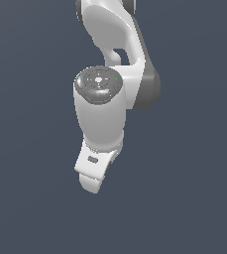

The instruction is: Pick up the object and move it to a goal position.

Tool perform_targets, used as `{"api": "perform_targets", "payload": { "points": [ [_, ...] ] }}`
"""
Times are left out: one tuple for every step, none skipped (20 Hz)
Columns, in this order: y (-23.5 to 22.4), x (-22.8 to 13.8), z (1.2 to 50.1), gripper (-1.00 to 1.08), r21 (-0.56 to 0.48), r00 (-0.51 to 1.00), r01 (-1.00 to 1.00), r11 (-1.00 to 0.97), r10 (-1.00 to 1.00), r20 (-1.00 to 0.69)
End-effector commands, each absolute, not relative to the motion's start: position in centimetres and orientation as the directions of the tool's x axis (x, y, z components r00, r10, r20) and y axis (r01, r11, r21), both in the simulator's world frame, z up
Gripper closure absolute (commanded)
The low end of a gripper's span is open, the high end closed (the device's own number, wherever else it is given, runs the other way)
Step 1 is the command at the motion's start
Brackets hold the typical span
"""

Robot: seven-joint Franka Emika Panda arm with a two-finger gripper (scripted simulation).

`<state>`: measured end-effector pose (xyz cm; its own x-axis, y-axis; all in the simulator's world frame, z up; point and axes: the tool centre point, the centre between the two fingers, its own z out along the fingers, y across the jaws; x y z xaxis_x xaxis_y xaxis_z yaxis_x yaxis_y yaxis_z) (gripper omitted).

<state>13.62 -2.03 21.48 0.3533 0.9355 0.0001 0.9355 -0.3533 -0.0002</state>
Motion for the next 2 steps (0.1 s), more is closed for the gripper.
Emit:
{"api": "perform_targets", "payload": {
  "points": [
    [-2.07,13.74,21.59,1.08,0.0,0.353,0.936,-0.353,0.936,0.0],
    [-2.08,13.75,21.59,1.08,0.0,0.353,0.936,-0.353,0.936,0.0]
  ]
}}
